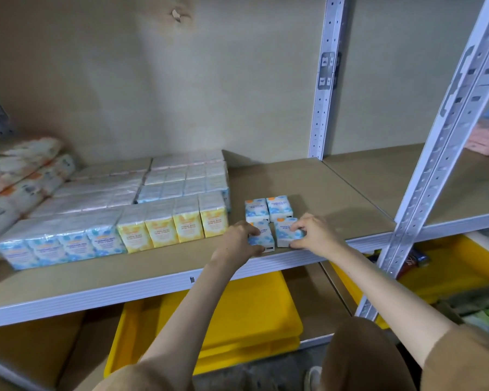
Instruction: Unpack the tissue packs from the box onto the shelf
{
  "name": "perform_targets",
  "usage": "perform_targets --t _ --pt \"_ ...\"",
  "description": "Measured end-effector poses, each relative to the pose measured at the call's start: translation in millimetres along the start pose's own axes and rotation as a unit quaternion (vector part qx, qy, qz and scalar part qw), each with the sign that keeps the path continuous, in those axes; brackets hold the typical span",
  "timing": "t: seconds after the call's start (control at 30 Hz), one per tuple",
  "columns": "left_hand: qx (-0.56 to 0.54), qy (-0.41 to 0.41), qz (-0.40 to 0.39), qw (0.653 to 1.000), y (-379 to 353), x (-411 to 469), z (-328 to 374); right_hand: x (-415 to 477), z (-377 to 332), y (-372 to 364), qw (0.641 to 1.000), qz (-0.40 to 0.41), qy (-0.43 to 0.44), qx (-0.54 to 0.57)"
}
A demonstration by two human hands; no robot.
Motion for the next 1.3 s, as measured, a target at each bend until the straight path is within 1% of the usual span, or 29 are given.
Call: perform_targets --t 0.1,0.3,0.43,1.07,1.3 --pt "0.002 -0.010 0.018 1.000 -3 3 5 3 3 1 1.000 0.007 0.007 -0.006" --pt "0.006 -0.006 0.041 0.999 -8 13 9 12 8 -1 0.999 0.004 0.023 -0.028" --pt "0.011 -0.008 0.046 0.999 -10 16 11 17 9 -2 0.999 0.004 0.026 -0.030" --pt "0.027 -0.023 0.048 0.998 -11 25 8 25 12 -3 0.999 -0.003 0.028 -0.032" --pt "0.056 -0.021 0.025 0.998 -8 22 11 24 9 1 0.999 -0.020 0.025 -0.037"
Point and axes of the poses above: each hand's wrist, its own x-axis towards the middle knuckle, its own y-axis out of the back of the hand, z = x × y, the point moved 1 cm from there along x, towards the middle knuckle, and after that the axes turned 13 degrees about y, right-handed, at the moved point
